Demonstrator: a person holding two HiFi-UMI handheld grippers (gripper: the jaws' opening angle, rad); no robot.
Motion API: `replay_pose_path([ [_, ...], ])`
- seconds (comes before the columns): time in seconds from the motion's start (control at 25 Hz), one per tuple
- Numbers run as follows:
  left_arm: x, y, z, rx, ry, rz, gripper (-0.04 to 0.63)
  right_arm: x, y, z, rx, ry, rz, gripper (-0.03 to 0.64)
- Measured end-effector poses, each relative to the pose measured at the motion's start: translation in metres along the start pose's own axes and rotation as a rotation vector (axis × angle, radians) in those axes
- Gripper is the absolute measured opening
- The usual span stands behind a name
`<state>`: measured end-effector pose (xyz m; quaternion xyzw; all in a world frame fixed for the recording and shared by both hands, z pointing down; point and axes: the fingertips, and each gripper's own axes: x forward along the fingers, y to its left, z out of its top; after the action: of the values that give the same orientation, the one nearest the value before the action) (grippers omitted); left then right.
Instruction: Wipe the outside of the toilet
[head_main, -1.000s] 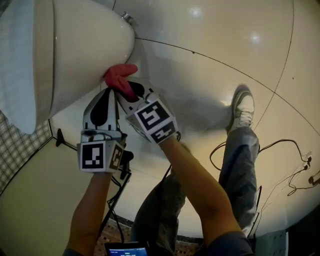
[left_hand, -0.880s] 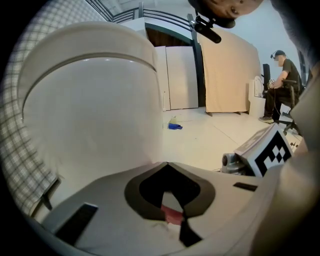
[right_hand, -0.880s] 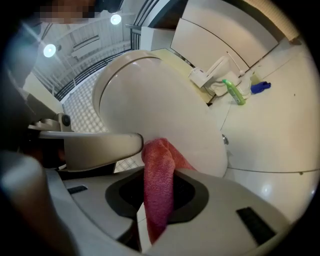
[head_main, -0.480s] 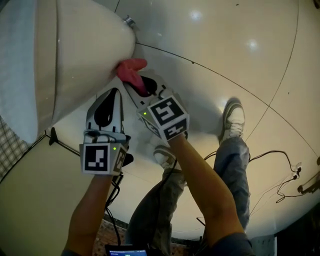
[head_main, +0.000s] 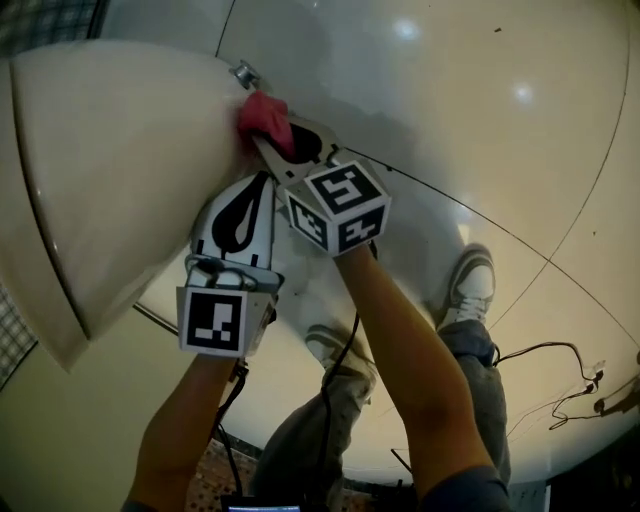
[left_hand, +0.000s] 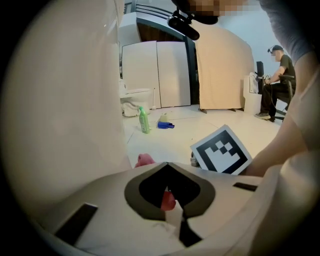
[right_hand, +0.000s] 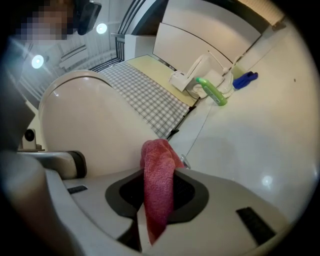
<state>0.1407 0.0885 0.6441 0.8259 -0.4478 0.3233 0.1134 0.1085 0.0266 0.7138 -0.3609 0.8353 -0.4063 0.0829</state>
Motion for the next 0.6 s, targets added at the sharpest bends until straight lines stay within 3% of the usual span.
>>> replay_pose_path([
  [0.36, -0.029, 0.001, -0.038, 0.006, 0.017, 0.002, 0.012, -0.017, 0.022, -0.061, 0.053, 0.048, 0.007, 0.084],
  [0.6, -0.074, 0.007, -0.078, -0.012, 0.030, 0.039, 0.012, -0.028, 0.073, -0.097, 0.011, 0.035, 0.058, 0.084],
])
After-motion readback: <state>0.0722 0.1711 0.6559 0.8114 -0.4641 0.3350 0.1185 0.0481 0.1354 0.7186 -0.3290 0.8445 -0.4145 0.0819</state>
